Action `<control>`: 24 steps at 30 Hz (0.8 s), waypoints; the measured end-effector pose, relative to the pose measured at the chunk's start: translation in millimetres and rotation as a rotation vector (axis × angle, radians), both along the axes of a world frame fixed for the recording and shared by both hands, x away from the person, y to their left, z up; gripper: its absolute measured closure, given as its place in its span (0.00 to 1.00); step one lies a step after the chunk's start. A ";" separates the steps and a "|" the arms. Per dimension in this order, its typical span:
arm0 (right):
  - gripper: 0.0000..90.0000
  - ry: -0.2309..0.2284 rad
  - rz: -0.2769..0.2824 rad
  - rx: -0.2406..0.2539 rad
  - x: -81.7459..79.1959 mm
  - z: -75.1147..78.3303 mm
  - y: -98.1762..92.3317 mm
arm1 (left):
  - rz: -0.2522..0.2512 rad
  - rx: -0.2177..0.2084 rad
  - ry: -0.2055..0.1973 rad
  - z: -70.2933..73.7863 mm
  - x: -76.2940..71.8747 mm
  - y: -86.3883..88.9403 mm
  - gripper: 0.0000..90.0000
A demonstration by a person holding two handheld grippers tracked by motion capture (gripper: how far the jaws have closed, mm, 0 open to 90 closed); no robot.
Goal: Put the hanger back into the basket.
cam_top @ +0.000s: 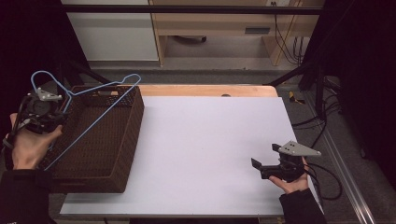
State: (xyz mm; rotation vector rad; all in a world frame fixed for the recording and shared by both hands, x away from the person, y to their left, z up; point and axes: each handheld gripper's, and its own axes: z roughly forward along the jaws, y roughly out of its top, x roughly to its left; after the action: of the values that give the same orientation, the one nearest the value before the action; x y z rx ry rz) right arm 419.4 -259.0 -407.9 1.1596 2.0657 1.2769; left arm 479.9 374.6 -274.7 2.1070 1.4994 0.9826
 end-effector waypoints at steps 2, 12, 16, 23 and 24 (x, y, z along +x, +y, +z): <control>0.04 -0.001 0.000 0.000 0.0 0.0 0.0 | 0.009 0.005 0.004 -3.1 0.2 4.5 0.97; 0.04 -0.005 -0.001 -0.001 0.1 0.3 -0.5 | 0.040 0.019 0.024 -20.8 4.2 16.7 0.97; 0.04 -0.005 0.001 -0.002 -0.1 0.3 -0.3 | 0.044 0.019 0.031 -30.2 6.1 17.7 0.97; 0.04 -0.009 0.004 -0.002 -0.2 0.6 -0.4 | 0.049 0.029 0.066 -55.6 11.8 18.0 0.97; 0.04 -0.008 0.004 -0.002 -0.2 0.6 -0.4 | 0.052 0.031 0.075 -59.8 12.6 17.7 0.97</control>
State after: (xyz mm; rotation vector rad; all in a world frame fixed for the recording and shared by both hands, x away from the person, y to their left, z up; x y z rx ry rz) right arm 419.2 -259.4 -407.3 1.1480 2.0637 1.2796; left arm 492.4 392.3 -334.5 2.1594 1.5920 0.9605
